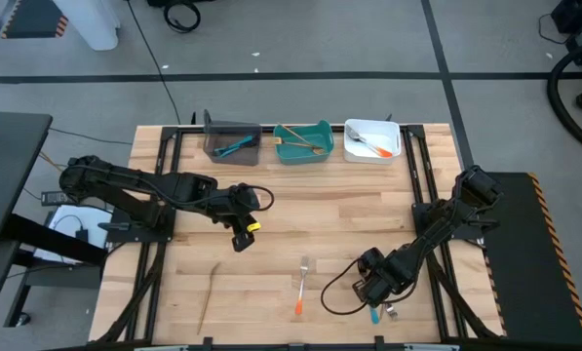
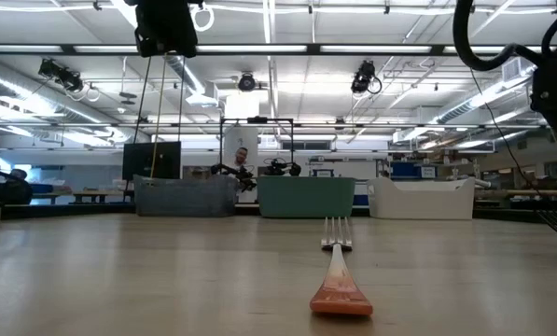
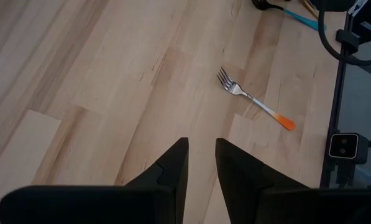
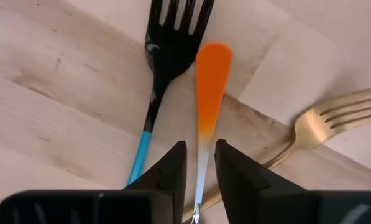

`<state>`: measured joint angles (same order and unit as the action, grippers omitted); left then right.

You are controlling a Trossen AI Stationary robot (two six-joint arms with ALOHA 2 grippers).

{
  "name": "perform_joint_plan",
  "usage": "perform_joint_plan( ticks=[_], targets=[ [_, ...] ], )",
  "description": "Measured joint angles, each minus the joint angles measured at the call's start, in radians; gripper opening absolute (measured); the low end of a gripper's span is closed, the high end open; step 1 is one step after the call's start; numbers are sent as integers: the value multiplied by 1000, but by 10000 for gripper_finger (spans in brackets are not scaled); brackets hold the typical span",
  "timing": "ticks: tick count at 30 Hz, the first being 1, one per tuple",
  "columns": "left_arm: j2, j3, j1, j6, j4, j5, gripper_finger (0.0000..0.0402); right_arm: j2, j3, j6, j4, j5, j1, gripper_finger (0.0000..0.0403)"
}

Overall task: Sort silverware by color (type)
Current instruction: Put the orange fork into the white bin

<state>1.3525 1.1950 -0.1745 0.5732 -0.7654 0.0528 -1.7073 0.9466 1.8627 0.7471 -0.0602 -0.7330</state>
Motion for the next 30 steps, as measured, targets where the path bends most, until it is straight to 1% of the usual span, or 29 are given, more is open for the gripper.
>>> perform_joint_plan(
  ticks=[5, 9, 12, 15, 19, 20, 22, 26, 28, 30],
  targets=[
    [0, 0, 0, 0, 0, 0, 89, -7, 2, -4, -4, -1, -3, 106],
    [0, 0, 0, -5, 0, 0, 89, -41, 4, -6, -17, -15, -12, 106],
    [0, 0, 0, -7, 0, 0, 89, -68, 7, -8, -17, -45, -11, 102],
    [0, 0, 0, -8, -1, 0, 89, -74, 7, -27, -21, -49, -11, 81],
    [0, 0, 1, -9, -3, 12, 89, -59, 6, -33, -18, -33, -12, 20],
    [0, 0, 4, -9, -3, 14, 89, -52, 4, -33, -14, -28, -13, 15],
    [0, 0, 11, -16, -3, 15, 89, -41, 4, -33, -1, -25, -13, 16],
    [0, 0, 28, -17, -3, 16, 89, -5, 0, -33, 94, -23, -14, 7],
    [0, 0, 38, -17, -2, 16, 89, 24, 1, -33, 109, -17, -14, 3],
    [0, 0, 50, -17, 1, 16, 89, 57, -3, -25, 153, 14, -14, 2]
  ],
)
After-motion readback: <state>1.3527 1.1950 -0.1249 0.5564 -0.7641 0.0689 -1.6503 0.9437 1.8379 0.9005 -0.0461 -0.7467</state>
